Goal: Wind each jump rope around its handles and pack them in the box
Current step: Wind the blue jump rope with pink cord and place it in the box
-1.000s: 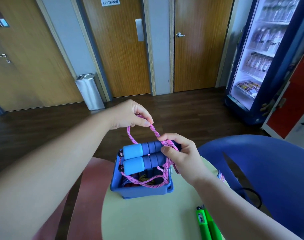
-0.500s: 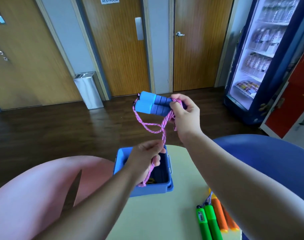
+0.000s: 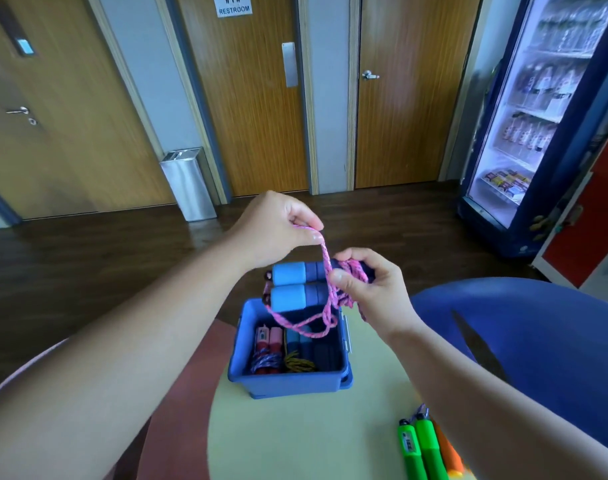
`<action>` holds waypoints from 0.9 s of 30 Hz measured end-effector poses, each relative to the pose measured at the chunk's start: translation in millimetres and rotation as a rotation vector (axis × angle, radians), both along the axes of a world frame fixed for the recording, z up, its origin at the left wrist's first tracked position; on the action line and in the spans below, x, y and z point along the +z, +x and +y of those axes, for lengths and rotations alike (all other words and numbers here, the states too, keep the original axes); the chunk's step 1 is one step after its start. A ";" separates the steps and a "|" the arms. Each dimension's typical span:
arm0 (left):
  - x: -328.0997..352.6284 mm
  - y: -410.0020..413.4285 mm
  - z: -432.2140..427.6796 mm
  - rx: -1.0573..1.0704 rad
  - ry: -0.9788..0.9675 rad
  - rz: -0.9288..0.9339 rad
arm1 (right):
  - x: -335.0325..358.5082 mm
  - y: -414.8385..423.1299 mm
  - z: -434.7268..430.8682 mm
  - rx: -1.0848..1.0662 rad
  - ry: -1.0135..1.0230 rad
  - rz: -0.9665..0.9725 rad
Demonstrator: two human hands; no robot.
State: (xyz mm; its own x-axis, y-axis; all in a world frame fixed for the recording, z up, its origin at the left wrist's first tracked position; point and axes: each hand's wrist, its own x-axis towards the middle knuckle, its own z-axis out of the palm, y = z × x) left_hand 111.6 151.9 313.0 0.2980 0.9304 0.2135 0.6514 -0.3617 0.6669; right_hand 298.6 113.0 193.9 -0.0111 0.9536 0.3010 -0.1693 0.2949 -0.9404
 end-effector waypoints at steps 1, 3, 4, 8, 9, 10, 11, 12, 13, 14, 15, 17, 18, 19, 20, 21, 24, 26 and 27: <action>2.1 3.1 2.3 -0.014 -0.005 0.035 | 1.6 -2.8 -3.8 0.039 -0.009 0.005; 3.2 9.7 5.8 -0.036 -0.035 0.082 | 3.4 -7.8 -8.8 0.067 -0.041 -0.024; 2.6 11.5 8.0 -0.049 -0.039 0.093 | 4.0 -9.2 -10.1 0.054 -0.058 -0.030; 2.5 12.4 12.4 -0.098 -0.028 0.081 | 5.2 -3.6 -14.4 0.018 0.019 -0.009; 2.3 12.3 13.1 -0.114 -0.030 0.085 | 5.5 -1.4 -15.4 0.042 0.050 -0.025; 1.9 12.8 13.0 -0.128 -0.033 0.091 | 5.8 0.4 -16.0 0.068 0.074 -0.058; 1.8 13.6 12.2 -0.138 -0.033 0.105 | 5.1 1.8 -15.2 0.080 0.080 -0.102; 1.8 13.8 12.7 -0.144 -0.033 0.112 | 5.2 2.8 -14.2 0.080 0.071 -0.138; 1.2 13.6 14.6 -0.152 -0.037 0.123 | 5.0 3.7 -12.8 0.073 0.059 -0.157; 0.1 13.1 15.0 -0.162 -0.045 0.130 | 5.4 5.3 -11.8 0.066 0.051 -0.163; -3.0 11.8 16.7 -0.158 -0.064 0.135 | 5.5 7.1 -11.1 0.062 0.042 -0.156; -4.9 10.7 15.6 -0.204 -0.085 0.103 | 7.5 10.3 -11.2 0.072 0.020 -0.086; -7.5 9.9 17.9 -0.223 -0.107 0.082 | 10.1 11.4 -12.6 0.082 0.014 -0.031; -10.2 9.7 17.3 -0.216 -0.143 0.068 | 13.3 11.9 -13.8 0.090 0.015 0.030; -22.2 3.5 22.8 -0.209 -0.169 0.028 | 17.1 11.8 -14.8 0.096 0.020 0.090; -36.2 -6.4 27.4 -0.175 -0.240 -0.021 | 20.4 12.0 -14.8 0.094 0.024 0.137; -101.2 -36.7 49.9 -0.061 -0.546 -0.212 | 33.1 13.6 -9.6 0.008 0.009 0.211; -122.1 -26.6 26.3 -0.063 -0.549 -0.220 | 42.0 17.6 0.0 -0.135 -0.015 0.241; -122.0 -15.1 4.8 -0.067 -0.549 -0.209 | 45.3 19.9 6.3 -0.203 -0.023 0.262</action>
State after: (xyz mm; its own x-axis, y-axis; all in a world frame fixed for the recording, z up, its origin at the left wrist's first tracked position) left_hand 96.5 156.7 190.9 0.3636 0.9017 -0.2339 0.4739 0.0371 0.8798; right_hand 318.5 119.3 239.2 0.2544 0.9351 0.2468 -0.3466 0.3264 -0.8794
